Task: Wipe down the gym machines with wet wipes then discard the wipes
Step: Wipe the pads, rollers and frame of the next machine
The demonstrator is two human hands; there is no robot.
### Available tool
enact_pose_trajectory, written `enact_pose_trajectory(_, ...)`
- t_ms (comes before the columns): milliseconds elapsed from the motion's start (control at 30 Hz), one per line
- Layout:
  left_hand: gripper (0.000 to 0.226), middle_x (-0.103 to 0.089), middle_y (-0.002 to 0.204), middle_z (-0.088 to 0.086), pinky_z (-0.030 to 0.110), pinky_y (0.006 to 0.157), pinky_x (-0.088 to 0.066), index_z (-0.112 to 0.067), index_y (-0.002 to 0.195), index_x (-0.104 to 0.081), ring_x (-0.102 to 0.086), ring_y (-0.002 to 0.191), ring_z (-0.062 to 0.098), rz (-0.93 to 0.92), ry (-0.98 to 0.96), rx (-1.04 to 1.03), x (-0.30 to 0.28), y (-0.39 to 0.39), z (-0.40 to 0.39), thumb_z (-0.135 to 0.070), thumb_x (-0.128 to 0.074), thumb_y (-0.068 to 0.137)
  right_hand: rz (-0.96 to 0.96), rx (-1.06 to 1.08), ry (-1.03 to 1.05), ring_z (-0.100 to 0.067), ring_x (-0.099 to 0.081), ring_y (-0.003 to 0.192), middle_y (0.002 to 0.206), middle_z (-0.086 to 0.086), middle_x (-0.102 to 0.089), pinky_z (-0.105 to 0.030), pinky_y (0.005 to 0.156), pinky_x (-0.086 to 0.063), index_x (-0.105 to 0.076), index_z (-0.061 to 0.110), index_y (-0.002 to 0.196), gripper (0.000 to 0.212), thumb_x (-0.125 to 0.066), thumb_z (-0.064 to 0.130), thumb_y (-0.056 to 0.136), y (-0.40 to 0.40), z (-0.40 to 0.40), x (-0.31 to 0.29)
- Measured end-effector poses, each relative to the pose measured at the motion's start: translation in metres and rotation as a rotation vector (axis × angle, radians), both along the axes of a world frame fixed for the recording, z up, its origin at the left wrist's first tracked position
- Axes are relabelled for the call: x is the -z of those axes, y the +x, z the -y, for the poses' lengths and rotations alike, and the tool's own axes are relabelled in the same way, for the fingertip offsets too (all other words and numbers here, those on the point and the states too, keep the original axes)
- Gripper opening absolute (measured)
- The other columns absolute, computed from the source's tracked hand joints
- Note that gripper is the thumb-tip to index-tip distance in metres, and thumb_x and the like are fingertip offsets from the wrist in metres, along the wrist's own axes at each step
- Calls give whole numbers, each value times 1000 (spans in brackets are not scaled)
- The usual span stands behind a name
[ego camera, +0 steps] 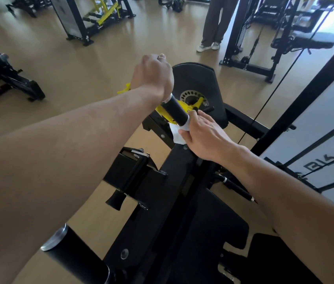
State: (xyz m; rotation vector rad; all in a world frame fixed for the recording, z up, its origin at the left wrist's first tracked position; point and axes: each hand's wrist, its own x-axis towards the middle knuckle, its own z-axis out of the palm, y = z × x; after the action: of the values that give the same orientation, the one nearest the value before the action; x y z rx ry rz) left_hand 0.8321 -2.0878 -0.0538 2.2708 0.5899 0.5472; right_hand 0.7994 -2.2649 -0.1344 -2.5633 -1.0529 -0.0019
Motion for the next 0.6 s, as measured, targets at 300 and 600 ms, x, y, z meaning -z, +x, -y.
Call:
enact_pose_trajectory(300, 49, -69, 114, 9, 42, 99, -47, -14, 102, -74, -62, 109, 29, -4, -28, -3, 2, 0, -1, -33, -28, 99, -29, -77, 318, -15, -56, 77, 87, 3, -60, -28, 70, -41, -43, 7, 116, 31, -48, 36, 105, -4, -41, -35)
enact_pose_trajectory(600, 49, -69, 114, 10, 41, 101, -46, -12, 106, -74, -62, 109, 29, -5, -26, 8, -3, -1, 1, -33, -29, 102, -11, -112, 116, -12, -50, 80, 81, 7, -51, -25, 84, -40, -37, 14, 107, 32, -43, 46, 106, 1, -23, -33)
